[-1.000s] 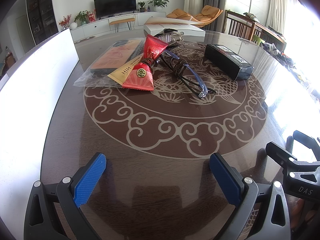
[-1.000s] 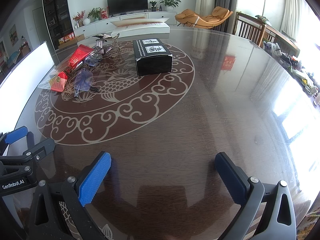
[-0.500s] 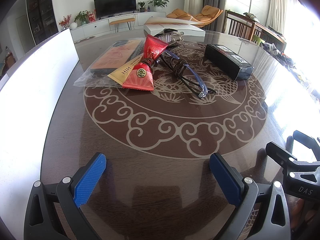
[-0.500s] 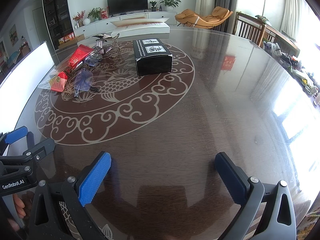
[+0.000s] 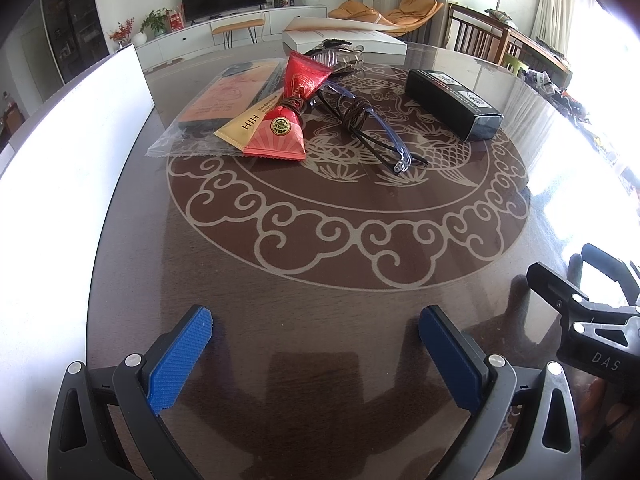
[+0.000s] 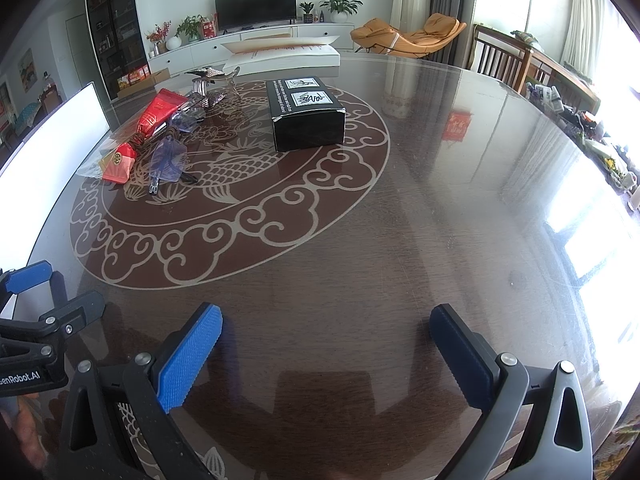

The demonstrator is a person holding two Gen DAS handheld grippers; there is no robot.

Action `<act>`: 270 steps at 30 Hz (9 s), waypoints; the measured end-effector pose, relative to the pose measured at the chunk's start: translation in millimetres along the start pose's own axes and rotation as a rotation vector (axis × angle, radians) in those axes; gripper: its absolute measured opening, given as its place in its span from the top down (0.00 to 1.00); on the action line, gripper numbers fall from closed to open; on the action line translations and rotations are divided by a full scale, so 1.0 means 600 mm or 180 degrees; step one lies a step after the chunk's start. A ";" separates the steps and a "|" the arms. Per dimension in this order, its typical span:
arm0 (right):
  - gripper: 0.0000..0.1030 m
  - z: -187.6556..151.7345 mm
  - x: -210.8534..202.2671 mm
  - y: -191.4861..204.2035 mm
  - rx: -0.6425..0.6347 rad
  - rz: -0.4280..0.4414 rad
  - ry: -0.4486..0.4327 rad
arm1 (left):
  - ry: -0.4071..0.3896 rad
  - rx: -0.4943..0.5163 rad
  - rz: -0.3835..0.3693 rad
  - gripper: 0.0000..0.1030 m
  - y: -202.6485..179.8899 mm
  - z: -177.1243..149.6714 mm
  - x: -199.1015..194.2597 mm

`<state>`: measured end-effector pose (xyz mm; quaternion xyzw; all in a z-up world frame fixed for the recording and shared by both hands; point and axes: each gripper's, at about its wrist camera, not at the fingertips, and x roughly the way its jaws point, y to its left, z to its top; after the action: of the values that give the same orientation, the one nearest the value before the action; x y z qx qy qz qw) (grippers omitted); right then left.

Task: Organize objects

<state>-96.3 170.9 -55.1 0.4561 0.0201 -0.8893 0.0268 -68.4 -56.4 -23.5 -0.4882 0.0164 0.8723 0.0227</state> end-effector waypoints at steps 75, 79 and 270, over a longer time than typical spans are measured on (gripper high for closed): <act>0.00 -0.001 0.000 0.003 -0.0001 0.0003 -0.0006 | -0.0074 0.0018 -0.0012 0.00 0.043 0.007 0.002; 0.00 -0.001 0.000 0.004 -0.0001 0.0002 -0.0006 | -0.0077 -0.0155 -0.0039 0.00 0.057 -0.007 -0.019; 0.00 -0.011 -0.002 -0.002 -0.0036 0.0032 0.0011 | -0.0215 0.0013 -0.0018 0.00 -0.041 0.004 0.007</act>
<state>-90.3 172.7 -57.7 0.4576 0.0229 -0.8882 0.0337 -71.0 -31.3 -26.1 -0.4584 0.0160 0.8882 0.0267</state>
